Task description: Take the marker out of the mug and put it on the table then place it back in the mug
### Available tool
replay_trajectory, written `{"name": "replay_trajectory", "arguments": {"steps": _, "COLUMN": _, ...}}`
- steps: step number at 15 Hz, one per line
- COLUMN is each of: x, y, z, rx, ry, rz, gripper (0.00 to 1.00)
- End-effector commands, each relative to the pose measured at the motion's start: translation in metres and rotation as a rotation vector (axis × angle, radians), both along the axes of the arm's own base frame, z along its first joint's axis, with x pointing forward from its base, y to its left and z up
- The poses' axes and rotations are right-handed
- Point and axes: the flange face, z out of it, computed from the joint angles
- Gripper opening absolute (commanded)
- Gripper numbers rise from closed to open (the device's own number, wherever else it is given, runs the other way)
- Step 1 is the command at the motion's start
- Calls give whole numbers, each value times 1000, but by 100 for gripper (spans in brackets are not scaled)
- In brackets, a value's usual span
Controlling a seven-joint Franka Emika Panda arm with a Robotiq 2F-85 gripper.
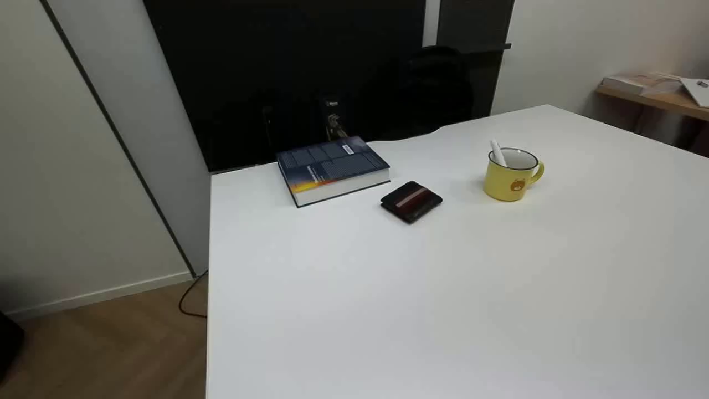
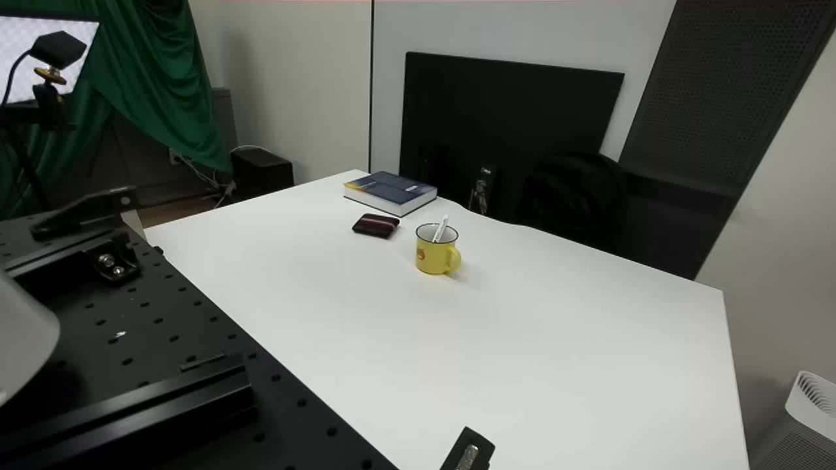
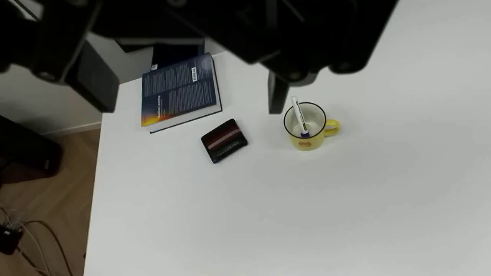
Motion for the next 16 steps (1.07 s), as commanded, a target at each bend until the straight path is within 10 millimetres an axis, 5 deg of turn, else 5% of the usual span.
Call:
{"name": "replay_trajectory", "arguments": {"steps": 1, "x": 0, "y": 0, "z": 0, "rx": -1, "ry": 2, "rz": 0, "gripper": 100}}
{"name": "replay_trajectory", "arguments": {"steps": 11, "x": 0, "y": 0, "z": 0, "rx": -1, "ry": 3, "rz": 0, "gripper": 100}}
{"name": "replay_trajectory", "arguments": {"steps": 16, "x": 23, "y": -35, "z": -40, "rx": -75, "ry": 15, "rz": -50, "gripper": 100}}
